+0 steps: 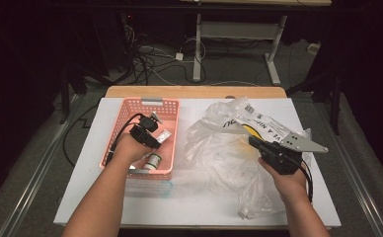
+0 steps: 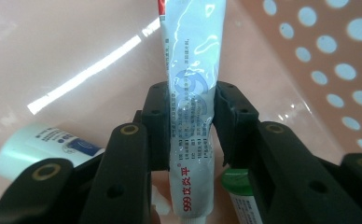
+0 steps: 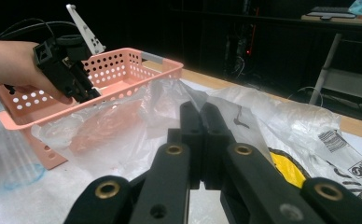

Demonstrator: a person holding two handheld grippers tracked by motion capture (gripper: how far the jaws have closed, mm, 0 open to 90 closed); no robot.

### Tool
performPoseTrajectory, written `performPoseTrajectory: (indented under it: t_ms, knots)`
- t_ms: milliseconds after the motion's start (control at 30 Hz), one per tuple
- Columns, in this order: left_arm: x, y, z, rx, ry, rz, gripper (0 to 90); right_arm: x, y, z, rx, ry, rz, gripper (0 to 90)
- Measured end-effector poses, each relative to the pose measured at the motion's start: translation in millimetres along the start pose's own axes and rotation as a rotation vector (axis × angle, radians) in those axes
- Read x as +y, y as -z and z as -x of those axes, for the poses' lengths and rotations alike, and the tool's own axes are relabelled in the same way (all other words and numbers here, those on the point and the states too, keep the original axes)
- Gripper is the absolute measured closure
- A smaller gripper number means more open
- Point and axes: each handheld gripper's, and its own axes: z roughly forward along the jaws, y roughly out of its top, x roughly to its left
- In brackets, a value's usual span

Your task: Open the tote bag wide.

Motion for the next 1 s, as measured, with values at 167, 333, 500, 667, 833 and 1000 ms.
performPoseTrajectory:
  t_ms: [167, 333, 500, 667, 833, 1000]
  knots:
    - [-3.5, 4.4, -1.0, -0.01, 0.003, 0.057, 66.4, -0.1, 0.6, 0.9, 0.0, 0.003, 0.001, 90.0]
    - [-8.5, 8.4, 0.3, -0.019, -0.005, 0.123, 66.4, 0.1, 1.2, 0.9, -0.002, 0.001, 0.002, 90.0]
    - [-12.0, 11.5, 3.8, -0.011, -0.016, 0.169, 66.4, 0.3, 1.0, 0.5, -0.002, 0.0, 0.002, 90.0]
    - [-16.1, 16.7, 2.7, -0.026, -0.004, 0.233, 66.4, 0.3, 1.2, 0.3, -0.002, 0.002, 0.004, 90.0]
    - [-20.0, 21.0, 2.9, -0.027, -0.004, 0.29, 66.4, -0.1, 1.1, 0.7, -0.001, 0.001, 0.004, 90.0]
    - [-27.3, 27.3, 2.3, -0.025, 0.003, 0.358, 66.4, -0.1, 0.8, 0.8, 0.0, 0.001, 0.005, 90.0]
